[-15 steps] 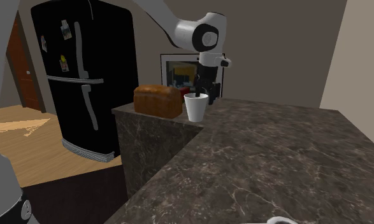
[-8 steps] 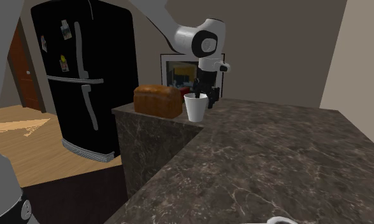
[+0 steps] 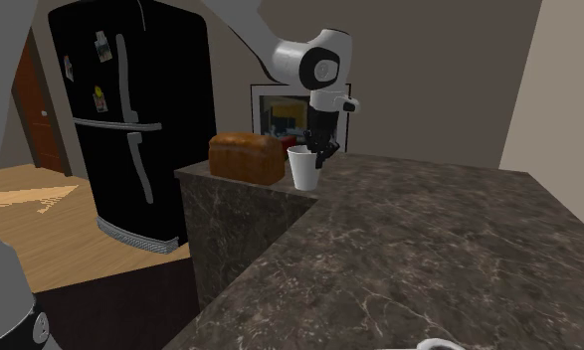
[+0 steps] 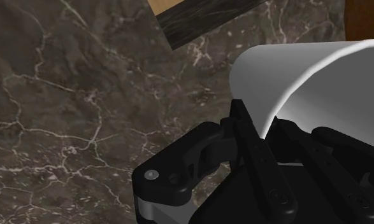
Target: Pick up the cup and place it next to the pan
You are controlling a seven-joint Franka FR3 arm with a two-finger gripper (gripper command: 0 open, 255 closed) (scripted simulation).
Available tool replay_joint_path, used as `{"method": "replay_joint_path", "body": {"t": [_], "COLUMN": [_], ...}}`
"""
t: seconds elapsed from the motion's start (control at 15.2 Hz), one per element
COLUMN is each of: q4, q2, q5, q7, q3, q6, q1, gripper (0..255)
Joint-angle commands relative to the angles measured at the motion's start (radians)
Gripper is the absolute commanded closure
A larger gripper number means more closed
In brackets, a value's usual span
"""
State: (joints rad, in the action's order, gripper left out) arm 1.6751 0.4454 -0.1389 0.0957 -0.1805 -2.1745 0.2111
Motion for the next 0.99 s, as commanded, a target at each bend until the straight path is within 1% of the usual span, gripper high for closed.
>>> {"method": "replay_joint_path", "body": {"t": [0.0, 0.26, 0.92], "q4": [0.0, 0.0, -0.065], "q2": [0.0, 0.0, -0.048], "q5": [0.0, 0.0, 0.001], "q7": [0.0, 0.0, 0.017], "q3": [0.0, 0.0, -0.001], "q6": [0.0, 0.0, 0.112], "q1": [0.0, 0.0, -0.002], "gripper": [255, 255, 255]}}
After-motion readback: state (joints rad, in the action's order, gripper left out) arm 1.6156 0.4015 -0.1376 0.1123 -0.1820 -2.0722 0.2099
